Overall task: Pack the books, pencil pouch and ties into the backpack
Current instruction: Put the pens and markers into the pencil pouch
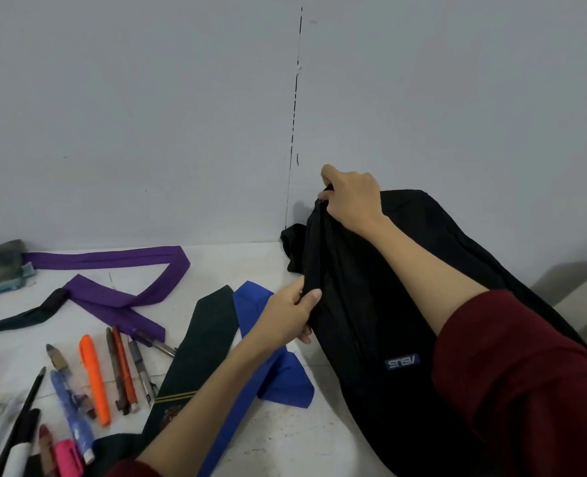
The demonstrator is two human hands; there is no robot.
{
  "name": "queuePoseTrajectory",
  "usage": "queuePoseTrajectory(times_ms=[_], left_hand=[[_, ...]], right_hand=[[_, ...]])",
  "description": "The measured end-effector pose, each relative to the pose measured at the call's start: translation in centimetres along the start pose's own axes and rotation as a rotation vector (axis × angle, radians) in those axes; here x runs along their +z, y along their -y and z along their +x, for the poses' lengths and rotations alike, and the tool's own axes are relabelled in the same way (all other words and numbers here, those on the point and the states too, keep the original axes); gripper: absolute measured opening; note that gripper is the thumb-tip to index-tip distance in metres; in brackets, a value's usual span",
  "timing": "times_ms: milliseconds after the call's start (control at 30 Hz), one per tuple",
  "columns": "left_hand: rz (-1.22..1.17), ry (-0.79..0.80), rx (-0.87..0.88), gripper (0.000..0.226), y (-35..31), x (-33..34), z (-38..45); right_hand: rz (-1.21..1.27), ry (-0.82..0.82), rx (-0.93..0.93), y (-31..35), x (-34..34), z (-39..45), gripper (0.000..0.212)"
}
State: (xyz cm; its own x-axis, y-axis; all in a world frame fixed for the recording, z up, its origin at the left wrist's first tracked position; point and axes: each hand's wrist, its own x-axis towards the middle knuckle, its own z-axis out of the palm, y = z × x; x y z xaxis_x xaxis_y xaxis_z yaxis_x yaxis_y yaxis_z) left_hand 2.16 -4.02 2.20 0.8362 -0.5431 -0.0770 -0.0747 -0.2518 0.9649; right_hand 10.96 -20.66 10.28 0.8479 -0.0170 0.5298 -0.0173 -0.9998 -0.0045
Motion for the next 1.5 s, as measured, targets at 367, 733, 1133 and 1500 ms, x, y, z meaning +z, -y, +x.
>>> queuePoseTrajectory(times_ms=[367,733,1133,1500], left_hand=[[-0.189,0.002,-0.179,0.027,1.4,-0.3,-0.2],[-0.143,-0.091,-0.319,0.028,1.9,2.4,0.8],[-0.013,-0.053,-0.212,0.045,0.7,-0.6,-2.0],[0.111,-0.331,-0.196,0.026,2.6,-10.2,-11.7]], right_hand=[[-0.253,0.687,0.042,2.6,-4.9,-6.9,0.056],[-0.063,0.018,0.145,0.0,-13.0,-5.7,0.011],[0.036,0.241,0.217,1.7,-10.5,-8.9,0.015],[0.433,0.431,-0.1,16.5,-4.5,-11.2,0.026]])
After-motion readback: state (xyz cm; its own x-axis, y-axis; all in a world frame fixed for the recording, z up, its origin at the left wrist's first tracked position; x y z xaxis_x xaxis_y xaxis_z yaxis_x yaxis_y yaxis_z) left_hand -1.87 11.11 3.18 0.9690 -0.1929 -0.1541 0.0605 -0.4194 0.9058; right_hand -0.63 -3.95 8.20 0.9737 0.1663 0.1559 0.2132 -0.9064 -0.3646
